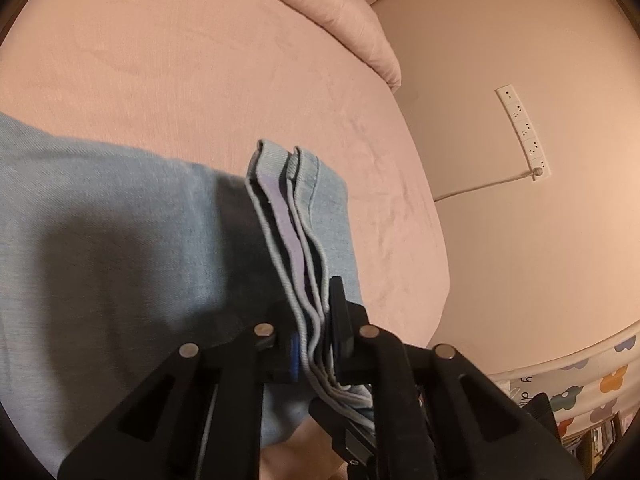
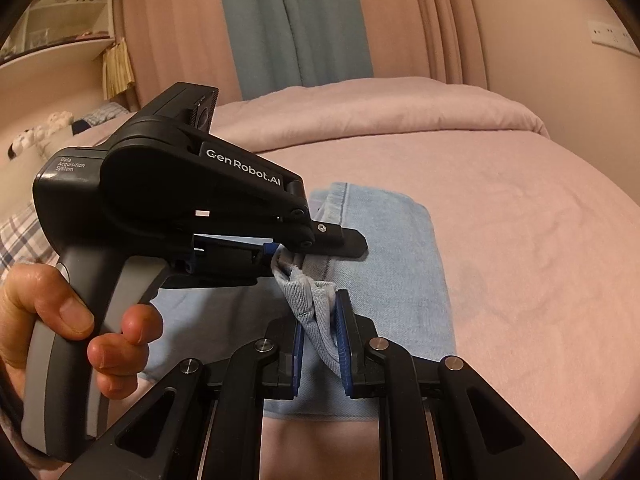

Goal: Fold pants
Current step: 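Lay the cuffs over the waistband with the right gripper and release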

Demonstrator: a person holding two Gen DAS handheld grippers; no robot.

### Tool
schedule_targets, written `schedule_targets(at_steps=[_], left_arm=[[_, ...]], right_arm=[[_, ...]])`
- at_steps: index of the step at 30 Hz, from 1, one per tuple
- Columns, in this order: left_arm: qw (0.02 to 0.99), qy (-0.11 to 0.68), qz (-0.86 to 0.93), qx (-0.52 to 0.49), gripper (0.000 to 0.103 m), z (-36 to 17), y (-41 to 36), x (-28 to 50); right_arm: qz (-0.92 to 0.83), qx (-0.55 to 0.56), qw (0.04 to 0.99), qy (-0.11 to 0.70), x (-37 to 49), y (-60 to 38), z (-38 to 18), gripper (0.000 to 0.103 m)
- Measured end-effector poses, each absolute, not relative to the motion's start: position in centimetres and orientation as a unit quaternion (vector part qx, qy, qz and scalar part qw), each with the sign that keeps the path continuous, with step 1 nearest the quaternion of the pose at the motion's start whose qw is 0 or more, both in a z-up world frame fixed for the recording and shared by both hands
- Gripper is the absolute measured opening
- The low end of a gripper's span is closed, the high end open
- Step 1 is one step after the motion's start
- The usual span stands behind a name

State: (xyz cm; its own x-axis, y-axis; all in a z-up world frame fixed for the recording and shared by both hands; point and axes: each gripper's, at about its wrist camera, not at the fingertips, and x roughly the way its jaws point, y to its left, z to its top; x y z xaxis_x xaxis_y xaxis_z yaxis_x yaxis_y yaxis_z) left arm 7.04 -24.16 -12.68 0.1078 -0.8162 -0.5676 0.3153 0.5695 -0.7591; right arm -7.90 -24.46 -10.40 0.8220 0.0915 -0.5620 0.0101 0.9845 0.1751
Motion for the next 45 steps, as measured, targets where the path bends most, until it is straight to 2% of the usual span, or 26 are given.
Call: schedule_targets(at_steps=[15,34,38,41,43,44,45], left_arm=[[0.755,0.488,-0.381,-0.214,0.010,-9.5,-16.8,6.2],[0.786,0.520,-0.272,-0.195,0.008,-13.9,-9.1,7.9],[0.784,0.533,-0.253,-0.192,0.016,-15.1,-8.3,8.4],[0.787,0.532,-0.246,-0.190,0.020,-15.2,-7.8,8.6],[0.798,0.527,-0.233,-0.175,0.022,-14.9,-7.1,8.8],[0.802,0.525,-0.228,-0.171,0.023,-14.7,-6.7,8.8],[0.807,0.522,-0.221,-0.165,0.019,-14.4,-6.4,8.7]], right_arm=[[0.092,0.046,0.956,0.274,-8.4,-18.5,-8.0,0.016],[0.180,-0.021,0.928,0.326,-5.2,-10.3,-11.7,0.016],[0.187,-0.021,0.917,0.351,-4.5,-10.0,-12.5,0.017],[0.198,-0.006,0.911,0.361,-4.4,-10.5,-12.5,0.023],[0.210,0.005,0.906,0.366,-4.7,-10.9,-12.0,0.038],[0.217,0.018,0.905,0.366,-5.0,-11.3,-11.7,0.040],[0.224,0.033,0.905,0.361,-5.5,-12.1,-11.2,0.040]])
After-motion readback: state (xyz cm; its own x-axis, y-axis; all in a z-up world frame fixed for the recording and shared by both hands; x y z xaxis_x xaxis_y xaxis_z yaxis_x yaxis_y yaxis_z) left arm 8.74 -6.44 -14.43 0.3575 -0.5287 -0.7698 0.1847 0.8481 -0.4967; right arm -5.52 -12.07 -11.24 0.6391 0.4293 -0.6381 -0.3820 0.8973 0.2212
